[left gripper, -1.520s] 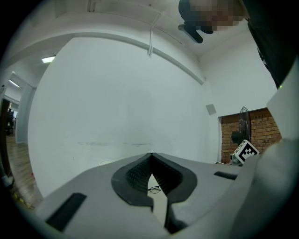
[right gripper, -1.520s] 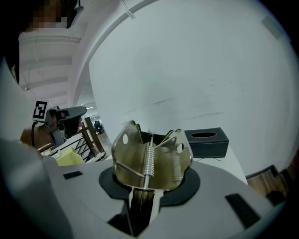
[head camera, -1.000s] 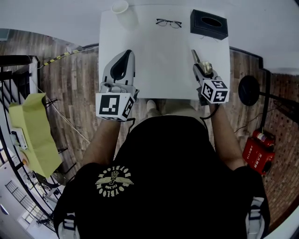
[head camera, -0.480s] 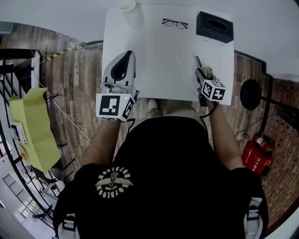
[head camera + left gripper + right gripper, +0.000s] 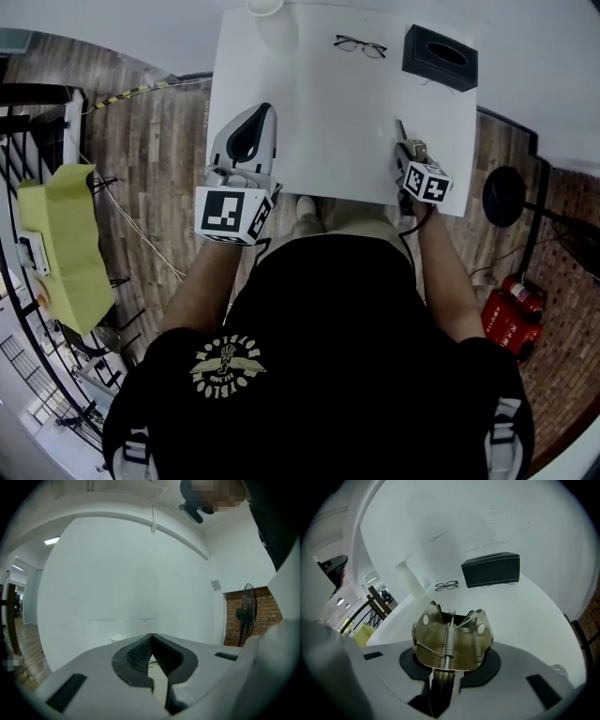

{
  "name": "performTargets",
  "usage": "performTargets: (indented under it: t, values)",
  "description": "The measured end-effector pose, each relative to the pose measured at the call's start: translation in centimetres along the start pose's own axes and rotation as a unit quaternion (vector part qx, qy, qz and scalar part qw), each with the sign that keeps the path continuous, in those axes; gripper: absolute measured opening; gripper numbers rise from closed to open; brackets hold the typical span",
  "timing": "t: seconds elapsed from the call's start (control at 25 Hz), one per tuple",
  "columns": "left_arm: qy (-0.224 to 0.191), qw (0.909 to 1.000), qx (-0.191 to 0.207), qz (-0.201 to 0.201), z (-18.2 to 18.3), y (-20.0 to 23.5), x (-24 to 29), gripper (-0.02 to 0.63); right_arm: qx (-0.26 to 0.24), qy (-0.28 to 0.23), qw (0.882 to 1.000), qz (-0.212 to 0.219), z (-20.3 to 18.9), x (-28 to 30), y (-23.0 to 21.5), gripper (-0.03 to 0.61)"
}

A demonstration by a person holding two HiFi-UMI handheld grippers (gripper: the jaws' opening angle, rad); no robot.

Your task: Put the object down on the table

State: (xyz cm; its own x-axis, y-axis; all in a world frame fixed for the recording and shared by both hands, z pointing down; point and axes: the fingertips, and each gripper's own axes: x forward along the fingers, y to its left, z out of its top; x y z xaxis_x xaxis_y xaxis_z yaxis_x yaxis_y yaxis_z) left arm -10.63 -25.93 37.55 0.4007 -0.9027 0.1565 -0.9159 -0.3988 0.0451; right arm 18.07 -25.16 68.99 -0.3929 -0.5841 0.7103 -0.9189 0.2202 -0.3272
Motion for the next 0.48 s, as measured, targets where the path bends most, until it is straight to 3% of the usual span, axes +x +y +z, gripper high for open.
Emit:
performTargets:
  t: [0.48]
  values:
    - [0.008, 1.0000, 0.001, -0.001, -0.4, -0.2, 0.3, 0.006, 0.035, 0.014, 0.999, -0.005, -1.3, 1.0, -1.0, 0.110]
